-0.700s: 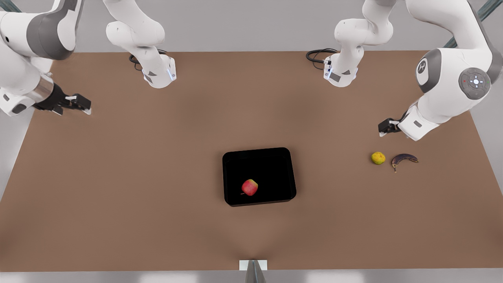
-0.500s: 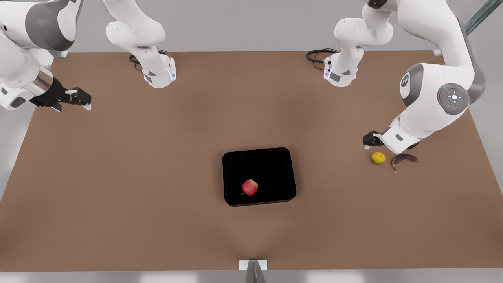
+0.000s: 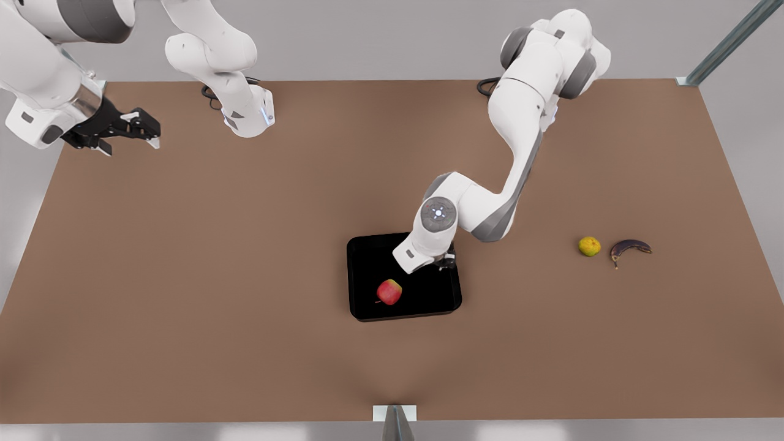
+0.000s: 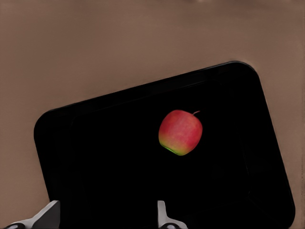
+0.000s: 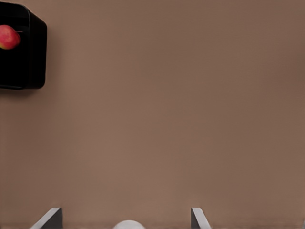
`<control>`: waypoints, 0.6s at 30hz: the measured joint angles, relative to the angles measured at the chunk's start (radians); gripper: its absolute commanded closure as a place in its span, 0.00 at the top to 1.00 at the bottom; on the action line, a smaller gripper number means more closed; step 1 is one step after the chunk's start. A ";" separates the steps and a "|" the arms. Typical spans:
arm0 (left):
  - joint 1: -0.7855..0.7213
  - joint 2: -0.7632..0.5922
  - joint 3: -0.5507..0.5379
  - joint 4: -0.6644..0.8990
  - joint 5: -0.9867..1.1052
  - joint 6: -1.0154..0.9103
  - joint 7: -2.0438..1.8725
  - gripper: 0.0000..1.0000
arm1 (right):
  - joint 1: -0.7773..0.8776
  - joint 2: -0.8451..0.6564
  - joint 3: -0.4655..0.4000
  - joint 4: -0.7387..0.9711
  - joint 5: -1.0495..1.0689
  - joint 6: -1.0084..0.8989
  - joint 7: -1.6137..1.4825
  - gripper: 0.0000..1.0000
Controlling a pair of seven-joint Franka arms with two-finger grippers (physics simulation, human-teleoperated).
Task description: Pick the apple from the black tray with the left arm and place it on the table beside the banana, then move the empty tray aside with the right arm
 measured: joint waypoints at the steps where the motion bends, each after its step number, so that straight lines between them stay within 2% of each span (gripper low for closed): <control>1: -0.004 0.027 0.001 0.018 0.002 0.032 -0.033 1.00 | -0.005 0.004 0.000 0.000 0.000 -0.002 -0.001 1.00; 5: -0.025 0.148 0.000 0.114 0.034 0.132 -0.142 1.00 | -0.020 0.023 0.001 -0.001 -0.001 -0.006 -0.006 1.00; 18: -0.072 0.277 0.007 0.194 0.146 0.226 -0.306 1.00 | -0.028 0.027 0.001 -0.001 -0.005 -0.010 -0.014 1.00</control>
